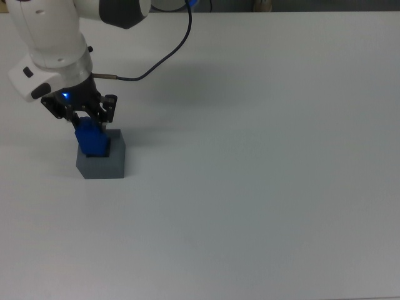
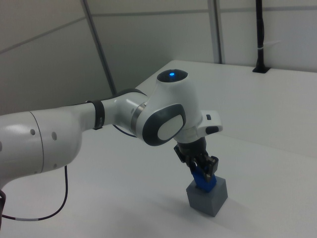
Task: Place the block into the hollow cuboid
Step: 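Lower the blue block into the cube opening and open the gripper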
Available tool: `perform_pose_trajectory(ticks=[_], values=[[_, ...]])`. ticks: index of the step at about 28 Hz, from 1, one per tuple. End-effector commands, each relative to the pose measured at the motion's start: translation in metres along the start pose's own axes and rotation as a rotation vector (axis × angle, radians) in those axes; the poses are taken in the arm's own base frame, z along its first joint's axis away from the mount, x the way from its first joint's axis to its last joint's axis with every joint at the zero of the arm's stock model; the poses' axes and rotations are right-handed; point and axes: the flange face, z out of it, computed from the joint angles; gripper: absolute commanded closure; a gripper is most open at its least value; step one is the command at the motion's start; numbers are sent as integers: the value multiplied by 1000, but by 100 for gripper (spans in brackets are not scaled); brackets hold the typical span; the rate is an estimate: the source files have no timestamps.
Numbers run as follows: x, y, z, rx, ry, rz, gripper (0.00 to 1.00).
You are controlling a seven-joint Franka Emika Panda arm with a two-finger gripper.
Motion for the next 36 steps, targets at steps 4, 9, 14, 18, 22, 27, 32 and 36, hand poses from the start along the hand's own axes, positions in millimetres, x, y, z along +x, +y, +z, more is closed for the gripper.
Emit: perform_pose_trajectory(ticks=[4, 9, 14, 18, 22, 27, 32, 36], values=[[4, 2, 0, -4, 15, 3, 100], [4, 2, 1, -4, 13, 3, 100], [4, 2, 1, -5, 13, 3, 47], [4, 2, 1, -21, 11, -6, 0], [4, 2, 0, -27, 10, -9, 0], [5, -2, -4, -24, 16, -6, 0], [5, -3, -12, -23, 26, -5, 0], [4, -7, -27, -12, 42, -5, 0]])
